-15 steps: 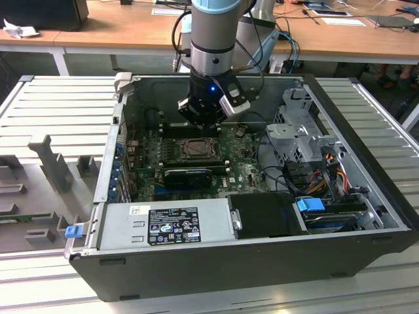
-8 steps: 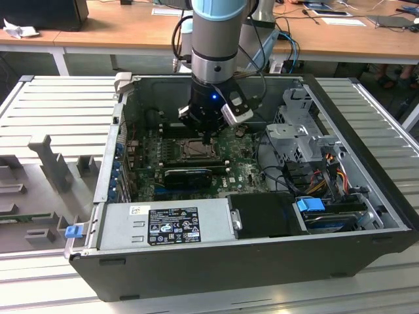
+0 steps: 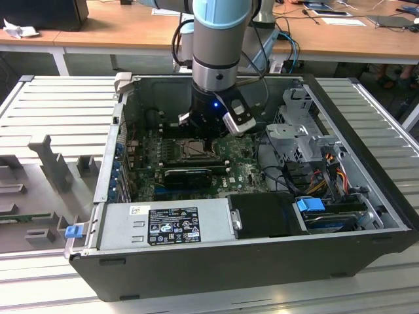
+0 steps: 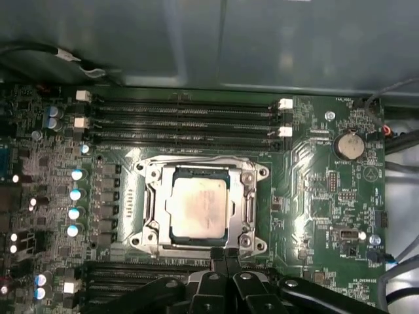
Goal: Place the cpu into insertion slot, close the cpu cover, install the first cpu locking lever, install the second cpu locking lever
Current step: 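Install the second cpu locking lever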
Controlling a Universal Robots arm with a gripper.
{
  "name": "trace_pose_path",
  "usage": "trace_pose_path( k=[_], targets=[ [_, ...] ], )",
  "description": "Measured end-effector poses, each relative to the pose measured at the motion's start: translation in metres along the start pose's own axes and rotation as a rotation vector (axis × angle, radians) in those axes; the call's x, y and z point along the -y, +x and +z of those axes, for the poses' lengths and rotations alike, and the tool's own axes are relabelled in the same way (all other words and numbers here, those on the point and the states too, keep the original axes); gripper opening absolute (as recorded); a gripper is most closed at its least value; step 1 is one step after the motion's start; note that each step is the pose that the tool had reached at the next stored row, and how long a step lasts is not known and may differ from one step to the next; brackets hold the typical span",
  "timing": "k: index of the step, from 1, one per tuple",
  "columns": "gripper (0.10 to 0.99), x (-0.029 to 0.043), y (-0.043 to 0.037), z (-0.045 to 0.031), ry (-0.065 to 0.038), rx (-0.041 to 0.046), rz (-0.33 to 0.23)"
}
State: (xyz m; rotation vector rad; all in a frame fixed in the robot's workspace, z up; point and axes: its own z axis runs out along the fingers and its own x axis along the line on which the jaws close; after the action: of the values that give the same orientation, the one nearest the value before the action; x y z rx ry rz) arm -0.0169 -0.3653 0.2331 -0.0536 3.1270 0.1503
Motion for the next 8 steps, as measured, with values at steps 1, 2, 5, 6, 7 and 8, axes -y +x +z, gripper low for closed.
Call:
trace_pose_path(
  k=[1,2,5,6,7,8],
  targets=[
    [0.106,0.0039,0.0001,-0.0004,-0.016,0.0005,0.000],
    [0.106,0.0057,0.0002,-0.0006,-0.025,0.0007,0.000],
    [0.106,0.0092,0.0003,-0.0009,-0.052,-0.0051,-0.001],
    [0.106,0.0100,0.0003,-0.0009,-0.057,-0.0085,-0.002],
    [0.106,0.0112,0.0004,-0.0010,-0.060,-0.0107,-0.002],
    [0.106,0.0164,0.0009,-0.0013,-0.061,-0.0110,-0.003]
  ],
)
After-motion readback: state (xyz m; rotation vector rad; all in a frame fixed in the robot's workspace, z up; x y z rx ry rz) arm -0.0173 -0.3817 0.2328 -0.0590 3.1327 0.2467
